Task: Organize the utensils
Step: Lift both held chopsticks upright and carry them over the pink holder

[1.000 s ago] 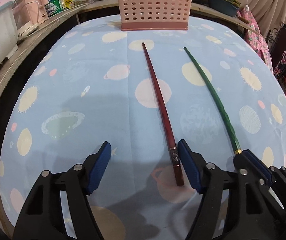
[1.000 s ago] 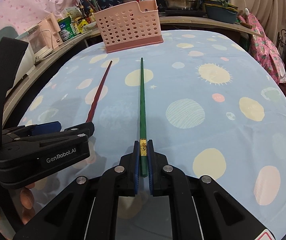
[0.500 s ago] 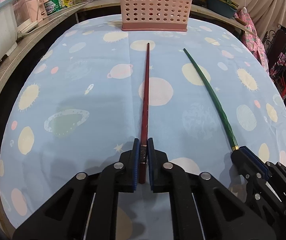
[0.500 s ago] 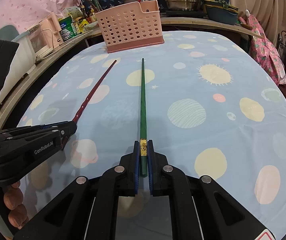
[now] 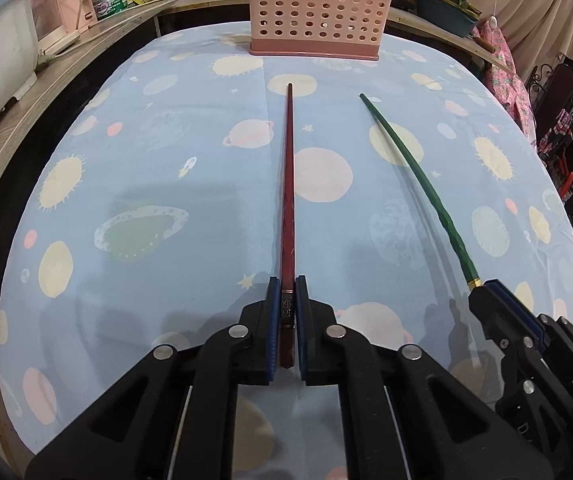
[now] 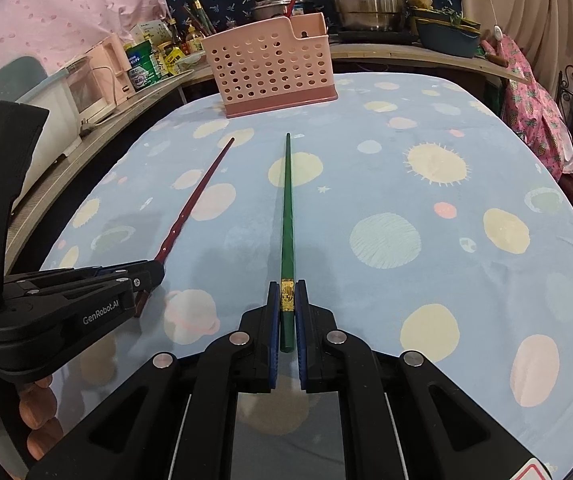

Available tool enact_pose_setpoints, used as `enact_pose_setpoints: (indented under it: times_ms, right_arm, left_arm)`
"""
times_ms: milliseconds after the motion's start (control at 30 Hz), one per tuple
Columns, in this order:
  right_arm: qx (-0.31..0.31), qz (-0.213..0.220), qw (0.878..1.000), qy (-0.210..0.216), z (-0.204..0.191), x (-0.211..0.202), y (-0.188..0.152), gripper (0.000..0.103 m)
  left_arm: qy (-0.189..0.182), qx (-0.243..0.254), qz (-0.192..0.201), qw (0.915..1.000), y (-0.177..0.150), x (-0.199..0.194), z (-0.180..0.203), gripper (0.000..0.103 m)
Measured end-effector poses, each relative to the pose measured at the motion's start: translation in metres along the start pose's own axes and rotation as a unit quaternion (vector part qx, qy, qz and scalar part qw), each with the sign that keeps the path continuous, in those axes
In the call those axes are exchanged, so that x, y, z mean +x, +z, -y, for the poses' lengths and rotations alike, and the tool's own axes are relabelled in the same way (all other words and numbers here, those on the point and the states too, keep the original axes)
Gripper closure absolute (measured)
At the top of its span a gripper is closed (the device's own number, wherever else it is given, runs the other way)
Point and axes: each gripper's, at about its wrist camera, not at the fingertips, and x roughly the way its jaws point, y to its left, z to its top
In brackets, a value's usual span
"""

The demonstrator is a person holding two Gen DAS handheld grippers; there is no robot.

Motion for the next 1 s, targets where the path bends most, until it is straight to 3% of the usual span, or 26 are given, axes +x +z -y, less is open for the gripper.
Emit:
enact_pose_setpoints:
  times_ms: [400, 567, 1000]
  right_arm:
    - [0.001, 0.043, 0.999, 0.008, -0.007, -0.023, 0.028, 0.096]
    - [0.008, 0.068, 0.998, 0.013, -0.007, -0.037, 0.044, 0.096]
    - [0.023, 0.128, 0.991, 0.025, -0.005, -0.067, 0.092, 0.096]
  left_arm:
    - [-0.002, -0.016, 0.024, 0.9996, 0.010, -0.028, -0.016, 0.096]
    - [-0.022, -0.030, 0.031, 0.9988, 0.019, -0.043, -0.026, 0.096]
    - [-0.033, -0.041, 0.100, 0.9936, 0.064, -0.104, -0.043, 0.096]
